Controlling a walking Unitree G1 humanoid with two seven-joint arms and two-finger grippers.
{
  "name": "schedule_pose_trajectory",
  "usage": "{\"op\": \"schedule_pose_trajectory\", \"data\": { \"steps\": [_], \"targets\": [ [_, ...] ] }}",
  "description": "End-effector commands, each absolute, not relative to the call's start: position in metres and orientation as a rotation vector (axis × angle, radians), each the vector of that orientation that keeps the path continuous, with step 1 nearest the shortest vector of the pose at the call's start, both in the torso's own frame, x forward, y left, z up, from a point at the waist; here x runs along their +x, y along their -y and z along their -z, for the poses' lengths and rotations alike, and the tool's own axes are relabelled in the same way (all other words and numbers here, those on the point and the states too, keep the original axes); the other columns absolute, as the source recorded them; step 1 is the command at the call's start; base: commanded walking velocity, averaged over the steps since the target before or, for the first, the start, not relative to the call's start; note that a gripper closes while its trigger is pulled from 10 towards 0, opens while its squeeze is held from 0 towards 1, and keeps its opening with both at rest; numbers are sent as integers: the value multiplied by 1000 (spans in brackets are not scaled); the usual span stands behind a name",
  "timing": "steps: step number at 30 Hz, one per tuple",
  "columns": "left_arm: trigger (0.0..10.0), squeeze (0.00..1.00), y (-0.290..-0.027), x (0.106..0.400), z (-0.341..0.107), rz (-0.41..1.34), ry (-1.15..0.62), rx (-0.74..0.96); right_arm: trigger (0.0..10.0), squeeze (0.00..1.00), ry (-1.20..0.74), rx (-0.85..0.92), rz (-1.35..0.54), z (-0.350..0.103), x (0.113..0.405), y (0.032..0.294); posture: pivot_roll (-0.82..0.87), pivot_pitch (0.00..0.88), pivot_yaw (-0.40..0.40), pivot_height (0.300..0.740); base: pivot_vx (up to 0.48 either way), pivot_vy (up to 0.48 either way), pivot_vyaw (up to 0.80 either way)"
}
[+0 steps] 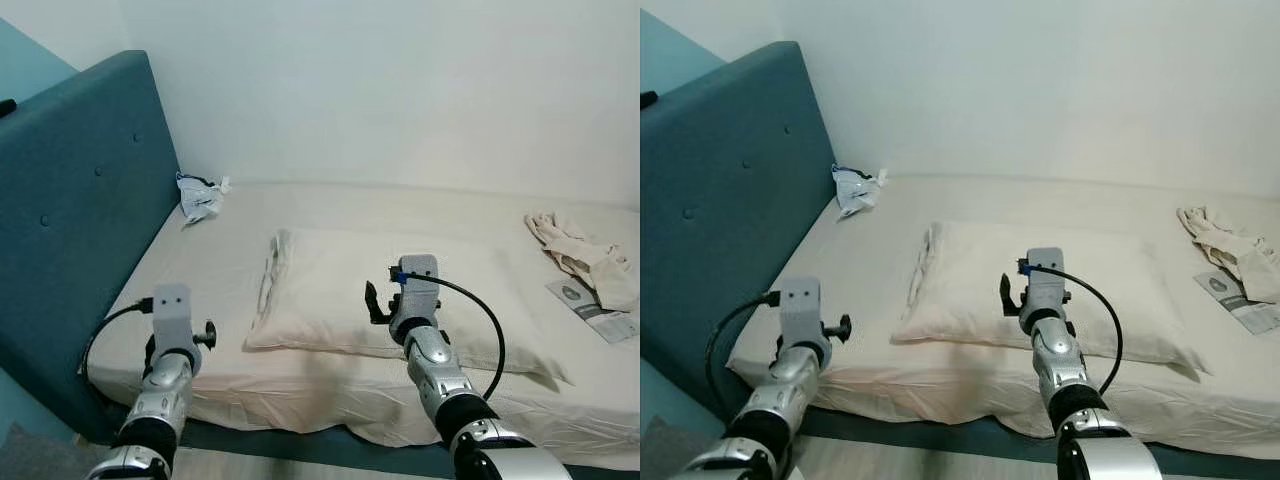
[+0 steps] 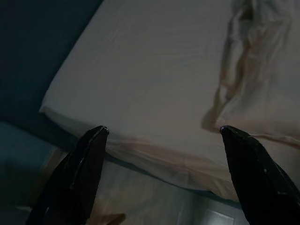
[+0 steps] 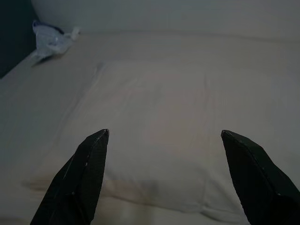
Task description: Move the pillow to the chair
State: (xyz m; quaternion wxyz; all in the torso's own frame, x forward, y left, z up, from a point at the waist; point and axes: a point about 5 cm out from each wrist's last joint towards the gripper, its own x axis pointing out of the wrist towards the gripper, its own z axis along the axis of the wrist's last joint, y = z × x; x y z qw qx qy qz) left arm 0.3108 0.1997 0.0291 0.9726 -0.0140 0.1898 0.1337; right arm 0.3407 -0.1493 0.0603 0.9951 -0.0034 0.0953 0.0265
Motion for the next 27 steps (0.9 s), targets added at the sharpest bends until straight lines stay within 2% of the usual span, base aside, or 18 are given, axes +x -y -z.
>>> {"op": "schedule_pose_trajectory", "data": {
  "steps": [1,5,8,17,18,21,27],
  "targets": [
    [10000,0,-199,308,-28,-283,-382,-59,10000,0,-191,9,-77,-59,338,146,50,6,-18,740,0,0,0],
    [10000,0,-203,305,-30,-282,-336,9,10000,0,-185,-32,-107,-56,335,149,50,26,-20,740,0,0,0],
    [10000,0,-208,296,-22,-296,-342,87,10000,0,-256,-23,-96,-40,325,155,46,25,-19,740,0,0,0],
    [10000,0,-205,270,2,-248,-383,63,10000,0,-390,78,-88,-6,295,160,42,21,-20,740,0,0,0],
    [10000,0,-203,272,-3,-252,-343,57,10000,0,-412,-8,-85,-2,292,162,47,15,-20,740,0,0,0],
    [10000,0,-198,276,-7,-224,-316,61,10000,0,-376,-74,-94,-5,292,161,45,10,-17,740,0,0,0],
    [10000,0,-181,285,-19,-102,-238,-28,10000,0,-268,-14,-76,-20,302,160,28,1,-3,740,0,0,0]
  ]
}}
